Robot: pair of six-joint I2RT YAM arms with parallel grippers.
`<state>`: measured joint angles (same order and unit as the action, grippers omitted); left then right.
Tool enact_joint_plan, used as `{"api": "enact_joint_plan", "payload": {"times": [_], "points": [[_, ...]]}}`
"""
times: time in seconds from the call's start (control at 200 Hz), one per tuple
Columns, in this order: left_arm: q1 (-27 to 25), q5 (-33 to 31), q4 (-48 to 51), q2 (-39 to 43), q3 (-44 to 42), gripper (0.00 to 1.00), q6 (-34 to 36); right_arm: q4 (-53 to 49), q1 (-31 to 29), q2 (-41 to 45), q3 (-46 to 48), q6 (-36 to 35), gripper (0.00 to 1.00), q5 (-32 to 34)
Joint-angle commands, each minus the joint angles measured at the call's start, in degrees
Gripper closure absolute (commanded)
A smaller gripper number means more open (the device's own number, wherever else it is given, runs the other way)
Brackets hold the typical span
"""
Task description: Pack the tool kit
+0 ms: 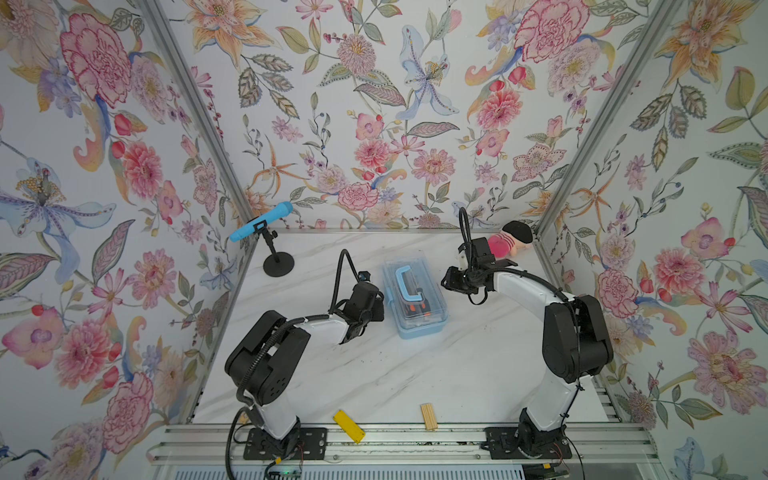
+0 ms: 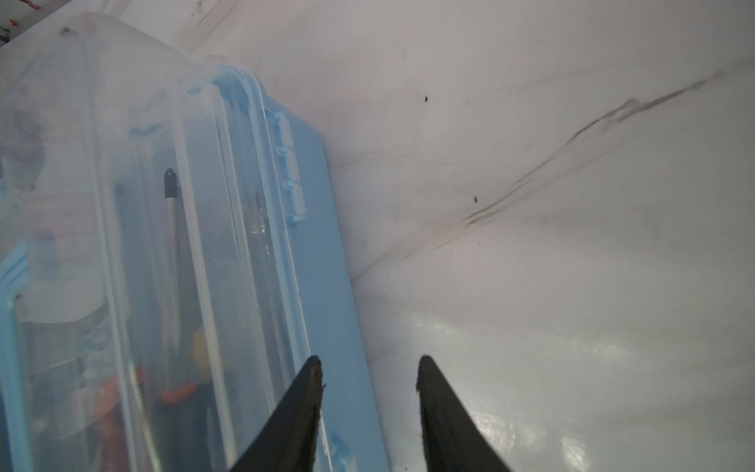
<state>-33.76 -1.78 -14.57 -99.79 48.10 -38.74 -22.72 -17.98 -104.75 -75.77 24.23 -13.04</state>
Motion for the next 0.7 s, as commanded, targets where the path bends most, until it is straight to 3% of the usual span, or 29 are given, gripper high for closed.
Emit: {"api": "enact_joint_plan", "payload": {"times": [0.0,0.691], "points": [[0.9,2.9,-1.1,-2.1,2.1,0.84,0.9,1.5,-0.5,-1.1,-2.1,-0.9,0.59,-2.3],[1.2,5.7,-4.5,-5.4,5.3,0.87,1.7,7.1,-6.4,-1.2,4.1,0.9,0.62,-7.2]]}}
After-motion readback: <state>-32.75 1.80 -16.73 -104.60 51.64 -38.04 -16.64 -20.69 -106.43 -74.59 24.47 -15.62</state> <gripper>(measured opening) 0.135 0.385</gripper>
